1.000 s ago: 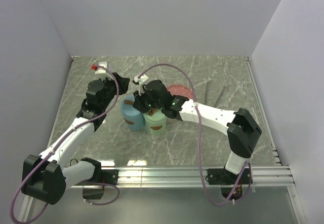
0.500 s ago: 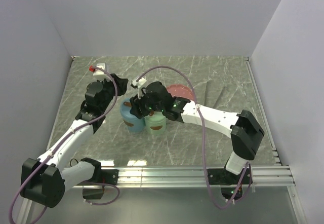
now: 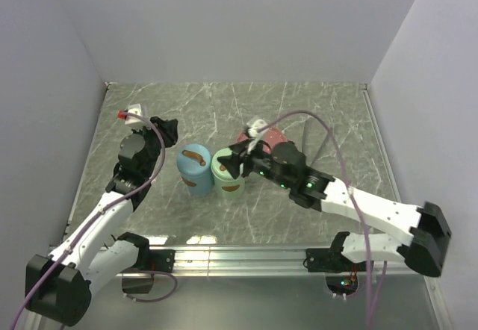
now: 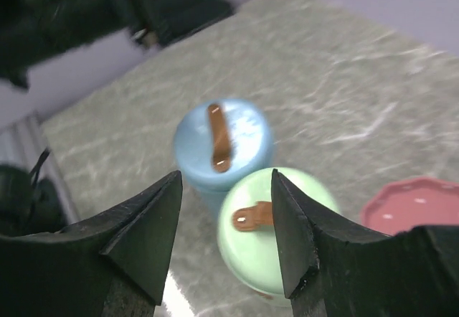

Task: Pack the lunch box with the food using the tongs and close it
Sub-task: Move the lunch box

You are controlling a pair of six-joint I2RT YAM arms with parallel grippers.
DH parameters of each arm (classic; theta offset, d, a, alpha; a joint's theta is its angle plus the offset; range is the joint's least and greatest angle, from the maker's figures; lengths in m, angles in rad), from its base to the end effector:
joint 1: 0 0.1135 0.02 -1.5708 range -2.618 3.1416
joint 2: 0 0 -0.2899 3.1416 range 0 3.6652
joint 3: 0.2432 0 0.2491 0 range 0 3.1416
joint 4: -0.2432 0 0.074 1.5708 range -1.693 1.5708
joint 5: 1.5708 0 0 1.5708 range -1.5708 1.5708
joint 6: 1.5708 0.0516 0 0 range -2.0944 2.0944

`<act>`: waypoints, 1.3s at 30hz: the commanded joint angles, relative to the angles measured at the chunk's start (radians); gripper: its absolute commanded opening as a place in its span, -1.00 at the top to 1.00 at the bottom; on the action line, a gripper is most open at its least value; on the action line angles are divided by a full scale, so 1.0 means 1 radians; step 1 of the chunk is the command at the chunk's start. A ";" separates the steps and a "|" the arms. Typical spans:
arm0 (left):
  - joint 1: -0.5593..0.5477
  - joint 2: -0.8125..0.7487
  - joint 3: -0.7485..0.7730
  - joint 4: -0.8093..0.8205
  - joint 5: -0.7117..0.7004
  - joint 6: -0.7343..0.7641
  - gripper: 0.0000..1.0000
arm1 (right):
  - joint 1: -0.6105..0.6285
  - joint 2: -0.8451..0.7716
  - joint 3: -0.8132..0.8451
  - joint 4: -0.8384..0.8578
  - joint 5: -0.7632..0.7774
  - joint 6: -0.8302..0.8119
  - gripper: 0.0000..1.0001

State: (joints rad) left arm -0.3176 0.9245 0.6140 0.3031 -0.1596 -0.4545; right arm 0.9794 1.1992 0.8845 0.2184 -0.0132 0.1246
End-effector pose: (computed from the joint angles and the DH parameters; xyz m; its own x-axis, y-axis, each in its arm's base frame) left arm 0.2105 -0.0606 0.3273 -0.0754 -0.4315 -0.8990 0.1383 0.8883 -0.4379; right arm 0.1601 0.2396 0.3537 -0.1573 -0.0113 -0.9875 -0.8243 0.5523 0.1250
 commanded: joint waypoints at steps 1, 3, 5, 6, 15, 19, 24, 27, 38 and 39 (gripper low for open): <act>0.006 -0.080 -0.049 0.067 -0.108 -0.013 0.19 | -0.004 -0.102 -0.061 0.081 0.247 -0.013 -0.20; 0.005 -0.120 -0.085 0.079 -0.223 -0.007 0.19 | -0.037 -0.125 -0.099 0.055 0.317 -0.002 -0.20; 0.006 -0.183 -0.138 0.080 -0.334 -0.003 0.18 | -0.085 -0.157 -0.133 0.026 0.361 0.030 -0.20; 0.006 -0.205 -0.154 0.080 -0.363 0.002 0.18 | -0.147 -0.170 -0.165 0.018 0.370 0.046 -0.20; 0.006 -0.335 -0.223 0.013 -0.472 -0.012 0.08 | -0.553 -0.319 -0.361 -0.007 0.351 0.205 -0.21; 0.006 -0.380 -0.234 -0.021 -0.498 -0.024 -0.19 | -0.708 -0.416 -0.426 -0.016 0.352 0.315 -0.21; 0.006 -0.423 -0.224 -0.062 -0.489 -0.027 -0.25 | -0.778 -0.553 -0.479 -0.037 0.392 0.354 -0.21; 0.006 -0.441 -0.234 -0.055 -0.475 -0.032 -0.29 | -0.778 -0.605 -0.493 -0.048 0.392 0.354 -0.21; 0.006 -0.391 -0.209 -0.065 -0.472 -0.039 -0.32 | -0.780 -0.586 -0.487 -0.042 0.369 0.351 -0.21; 0.006 -0.391 -0.209 -0.064 -0.471 -0.036 -0.33 | -0.780 -0.587 -0.489 -0.042 0.369 0.351 -0.21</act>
State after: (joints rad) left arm -0.3172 0.5293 0.3855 0.2188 -0.6334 -0.4911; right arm 0.2039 0.6193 0.3996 0.1577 0.3496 0.4683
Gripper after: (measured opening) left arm 0.659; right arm 0.602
